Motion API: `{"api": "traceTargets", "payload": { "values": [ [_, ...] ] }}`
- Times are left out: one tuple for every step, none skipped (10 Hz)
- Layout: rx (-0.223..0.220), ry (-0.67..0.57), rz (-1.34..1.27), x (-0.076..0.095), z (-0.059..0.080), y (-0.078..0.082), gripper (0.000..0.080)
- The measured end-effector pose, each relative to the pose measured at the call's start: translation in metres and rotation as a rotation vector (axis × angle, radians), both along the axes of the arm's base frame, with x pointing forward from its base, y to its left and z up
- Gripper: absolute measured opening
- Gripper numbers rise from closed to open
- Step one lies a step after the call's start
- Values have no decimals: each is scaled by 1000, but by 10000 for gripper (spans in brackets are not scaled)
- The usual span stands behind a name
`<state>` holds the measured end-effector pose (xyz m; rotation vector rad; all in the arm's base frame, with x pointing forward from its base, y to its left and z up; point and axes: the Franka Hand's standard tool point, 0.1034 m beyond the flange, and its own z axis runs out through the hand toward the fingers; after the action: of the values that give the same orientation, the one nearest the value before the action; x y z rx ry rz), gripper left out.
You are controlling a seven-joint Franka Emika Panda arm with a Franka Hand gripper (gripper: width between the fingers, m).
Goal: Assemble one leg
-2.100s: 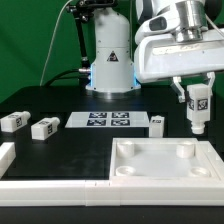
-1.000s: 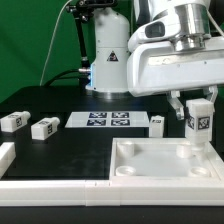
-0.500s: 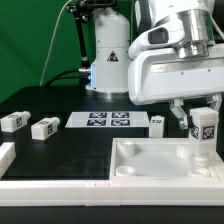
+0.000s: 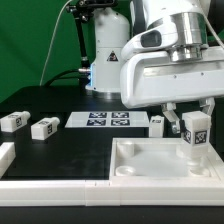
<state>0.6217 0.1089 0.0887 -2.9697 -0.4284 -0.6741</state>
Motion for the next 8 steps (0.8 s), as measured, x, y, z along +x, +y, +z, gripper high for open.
{"api": "traceTargets", "payload": {
  "values": [
    [1, -21, -2, 3, 0, 1, 291],
    [3, -41, 0, 4, 0, 4, 291],
    [5, -48, 5, 4, -1, 9, 291],
    [5, -58, 8, 4, -1, 11, 291],
    [6, -73, 6, 5, -1, 11, 291],
    [6, -89, 5, 6, -1, 11, 291],
    [7, -102, 4, 6, -1, 11, 291],
    [6, -102, 3, 6, -1, 10, 291]
  ]
}}
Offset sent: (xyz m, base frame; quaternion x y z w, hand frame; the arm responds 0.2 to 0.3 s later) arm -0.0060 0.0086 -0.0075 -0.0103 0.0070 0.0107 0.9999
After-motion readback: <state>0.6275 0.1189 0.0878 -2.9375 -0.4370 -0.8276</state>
